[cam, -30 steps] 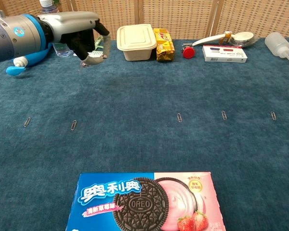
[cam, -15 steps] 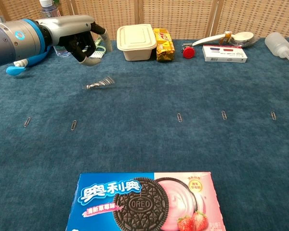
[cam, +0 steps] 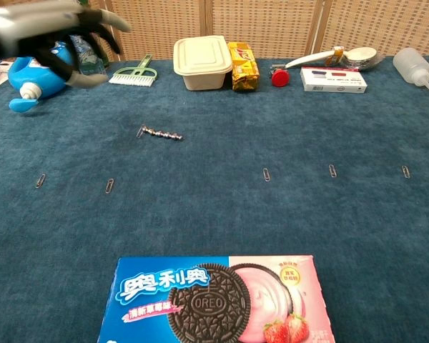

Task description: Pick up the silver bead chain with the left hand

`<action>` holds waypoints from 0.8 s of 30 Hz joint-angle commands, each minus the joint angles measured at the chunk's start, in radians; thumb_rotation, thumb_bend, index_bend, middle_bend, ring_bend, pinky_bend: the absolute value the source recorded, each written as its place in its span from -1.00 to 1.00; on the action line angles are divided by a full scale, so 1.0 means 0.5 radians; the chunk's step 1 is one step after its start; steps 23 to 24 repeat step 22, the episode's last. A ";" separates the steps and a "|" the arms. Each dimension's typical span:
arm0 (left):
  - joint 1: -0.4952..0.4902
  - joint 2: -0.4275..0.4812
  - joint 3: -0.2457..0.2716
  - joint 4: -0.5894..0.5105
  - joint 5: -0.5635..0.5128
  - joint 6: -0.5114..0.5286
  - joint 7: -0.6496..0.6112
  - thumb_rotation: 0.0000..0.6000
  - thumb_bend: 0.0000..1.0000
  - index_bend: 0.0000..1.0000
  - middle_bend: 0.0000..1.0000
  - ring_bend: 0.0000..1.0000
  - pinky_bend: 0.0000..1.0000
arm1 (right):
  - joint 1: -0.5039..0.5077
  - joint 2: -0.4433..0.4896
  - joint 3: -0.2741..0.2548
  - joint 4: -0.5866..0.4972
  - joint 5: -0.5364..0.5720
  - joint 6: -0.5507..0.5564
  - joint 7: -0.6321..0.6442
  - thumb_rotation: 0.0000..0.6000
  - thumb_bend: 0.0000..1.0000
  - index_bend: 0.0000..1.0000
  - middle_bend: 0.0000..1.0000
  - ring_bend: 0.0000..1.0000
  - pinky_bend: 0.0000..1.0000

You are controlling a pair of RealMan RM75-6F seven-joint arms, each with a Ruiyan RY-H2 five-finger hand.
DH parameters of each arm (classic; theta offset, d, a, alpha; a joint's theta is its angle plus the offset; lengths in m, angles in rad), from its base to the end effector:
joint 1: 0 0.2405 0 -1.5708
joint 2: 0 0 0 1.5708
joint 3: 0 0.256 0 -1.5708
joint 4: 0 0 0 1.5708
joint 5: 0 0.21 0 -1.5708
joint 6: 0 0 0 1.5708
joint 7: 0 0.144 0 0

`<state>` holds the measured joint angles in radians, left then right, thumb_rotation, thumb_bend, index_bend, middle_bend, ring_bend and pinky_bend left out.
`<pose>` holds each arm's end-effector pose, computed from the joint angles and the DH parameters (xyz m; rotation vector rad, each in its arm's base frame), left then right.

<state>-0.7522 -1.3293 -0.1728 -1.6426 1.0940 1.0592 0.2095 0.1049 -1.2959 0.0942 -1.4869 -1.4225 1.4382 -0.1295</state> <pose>-0.1450 0.3531 0.0577 -1.7466 -0.9672 -1.0532 -0.3239 -0.1968 0.1167 1.3519 -0.8812 0.8205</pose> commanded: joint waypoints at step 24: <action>1.330 0.323 0.679 -0.129 0.892 1.260 -0.490 1.00 0.36 -0.64 -0.56 -0.52 -0.18 | -0.025 0.054 -0.088 -0.129 -0.141 0.058 -0.098 1.00 -0.21 -1.00 -0.96 -0.98 -0.71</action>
